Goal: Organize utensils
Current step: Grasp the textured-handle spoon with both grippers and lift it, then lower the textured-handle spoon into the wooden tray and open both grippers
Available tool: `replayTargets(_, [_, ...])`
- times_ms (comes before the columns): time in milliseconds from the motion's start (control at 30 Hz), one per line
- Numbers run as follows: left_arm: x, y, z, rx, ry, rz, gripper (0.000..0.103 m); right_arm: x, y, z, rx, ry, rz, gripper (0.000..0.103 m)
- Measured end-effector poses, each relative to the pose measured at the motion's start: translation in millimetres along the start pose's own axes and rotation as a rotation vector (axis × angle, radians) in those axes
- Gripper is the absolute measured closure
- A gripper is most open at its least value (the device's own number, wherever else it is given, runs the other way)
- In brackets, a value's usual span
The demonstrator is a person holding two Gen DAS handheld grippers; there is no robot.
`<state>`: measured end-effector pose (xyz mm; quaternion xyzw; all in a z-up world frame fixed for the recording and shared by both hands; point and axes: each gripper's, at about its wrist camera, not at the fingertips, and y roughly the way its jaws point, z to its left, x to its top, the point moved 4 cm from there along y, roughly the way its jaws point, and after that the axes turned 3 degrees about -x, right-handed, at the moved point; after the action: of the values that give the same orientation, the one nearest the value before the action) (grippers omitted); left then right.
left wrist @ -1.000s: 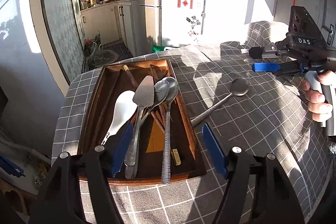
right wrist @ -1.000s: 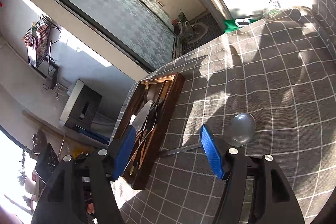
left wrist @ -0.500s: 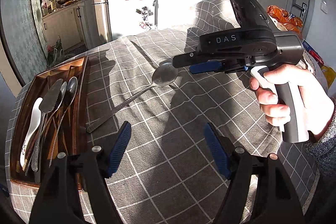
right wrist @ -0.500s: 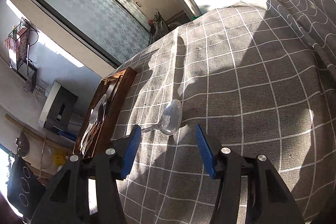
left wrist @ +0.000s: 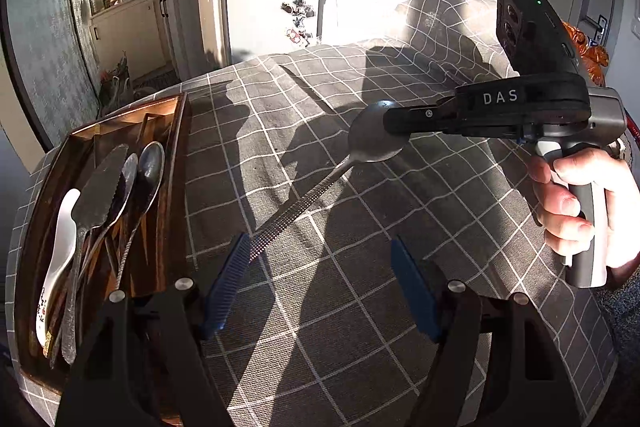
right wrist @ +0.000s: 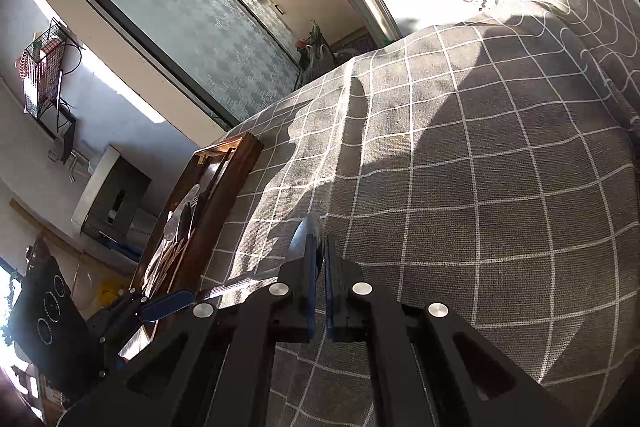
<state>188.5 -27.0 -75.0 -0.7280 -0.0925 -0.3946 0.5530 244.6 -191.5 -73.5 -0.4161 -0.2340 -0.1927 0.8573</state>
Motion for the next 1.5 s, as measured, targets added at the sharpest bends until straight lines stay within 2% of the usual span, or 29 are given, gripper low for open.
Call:
replayTargets(133, [1.3, 6.7, -4.3, -0.043, 0.017, -0.001, 0.028, 1.0, -30.1, 4.2, 0.044, -0.037, -0.002, 0.102])
replayTargets(233, [-0.1, 15.8, -8.8, -0.041, 0.026, 0.029, 0.03, -0.7, -50.6, 2.5, 0.065, -0.038, -0.012, 0.102])
replayTargets(267, [-0.6, 17.1, -12.7, -0.055, 0.038, 0.036, 0.037, -0.6, -56.1, 1.5, 0.062, -0.041, -0.015, 0.102])
replayTargets(300, [-1.2, 18.1, -16.3, -0.083, 0.042, 0.044, 0.063, -0.8, -60.2, 0.4, 0.054, -0.042, -0.02, 0.102])
replayTargets(333, [-2.0, 20.2, -18.2, -0.094, 0.043, 0.062, 0.079, -1.2, -62.4, -1.1, 0.052, -0.039, -0.018, 0.101])
replayTargets(467, [-1.6, 15.0, -26.3, -0.07, 0.08, 0.054, 0.081, -0.1, -66.6, 2.6, 0.046, -0.038, -0.027, 0.102])
replayTargets(600, [4.4, -6.5, -23.5, -0.035, 0.082, 0.018, 0.081, 8.8, -71.0, 22.5, 0.065, -0.058, -0.045, 0.101])
replayTargets(767, [14.2, -41.7, -8.8, 0.028, 0.093, -0.037, 0.081, 23.1, -73.7, 59.7, 0.097, -0.102, -0.067, 0.101])
replayTargets(900, [13.7, -63.3, 13.2, 0.045, 0.068, -0.073, 0.082, 30.3, -63.6, 87.6, 0.125, -0.128, -0.062, 0.101])
replayTargets(1167, [-11.4, -77.9, 69.5, 0.125, -0.027, -0.052, 0.081, 30.7, 2.2, 128.8, 0.146, -0.155, 0.014, 0.101])
replayTargets(1500, [-39.0, -66.1, 135.6, 0.213, -0.175, 0.026, 0.081, 30.3, 94.2, 158.6, 0.126, -0.161, 0.108, 0.101])
